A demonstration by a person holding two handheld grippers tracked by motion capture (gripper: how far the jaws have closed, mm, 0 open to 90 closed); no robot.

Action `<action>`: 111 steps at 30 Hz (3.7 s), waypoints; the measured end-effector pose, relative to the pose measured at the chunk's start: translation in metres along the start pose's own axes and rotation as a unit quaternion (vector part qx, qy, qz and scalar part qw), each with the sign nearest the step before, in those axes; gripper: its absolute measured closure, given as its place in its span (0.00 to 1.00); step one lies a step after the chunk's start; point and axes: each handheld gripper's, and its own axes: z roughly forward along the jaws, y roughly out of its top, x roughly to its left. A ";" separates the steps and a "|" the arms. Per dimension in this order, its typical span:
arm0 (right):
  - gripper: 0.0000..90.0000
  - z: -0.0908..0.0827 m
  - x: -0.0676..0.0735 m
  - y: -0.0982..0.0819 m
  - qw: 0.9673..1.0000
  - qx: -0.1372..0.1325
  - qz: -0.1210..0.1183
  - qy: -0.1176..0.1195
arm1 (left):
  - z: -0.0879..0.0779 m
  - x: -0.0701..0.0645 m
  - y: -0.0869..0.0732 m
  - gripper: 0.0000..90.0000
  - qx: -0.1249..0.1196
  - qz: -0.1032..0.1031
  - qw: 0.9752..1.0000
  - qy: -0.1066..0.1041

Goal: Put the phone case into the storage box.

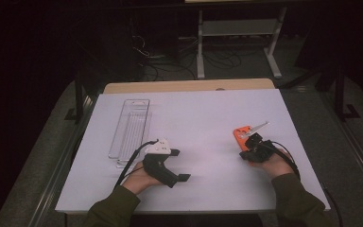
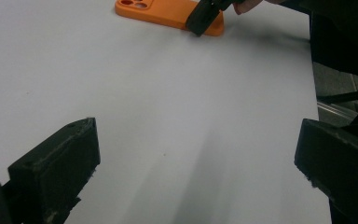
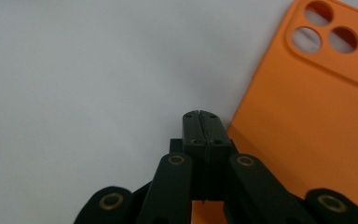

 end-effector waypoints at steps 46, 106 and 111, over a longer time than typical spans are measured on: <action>0.00 -0.022 0.030 -0.038 0.972 -0.228 0.005 0.054 | -0.002 -0.004 -0.002 0.00 -0.003 0.012 1.000 0.010; 0.00 -0.029 0.023 0.009 0.978 -0.205 -0.029 0.028 | -0.005 -0.003 -0.004 0.00 -0.003 0.004 1.000 0.020; 0.00 -0.031 0.020 0.016 0.978 -0.205 -0.030 0.025 | -0.005 -0.002 -0.004 0.00 -0.004 0.006 1.000 0.020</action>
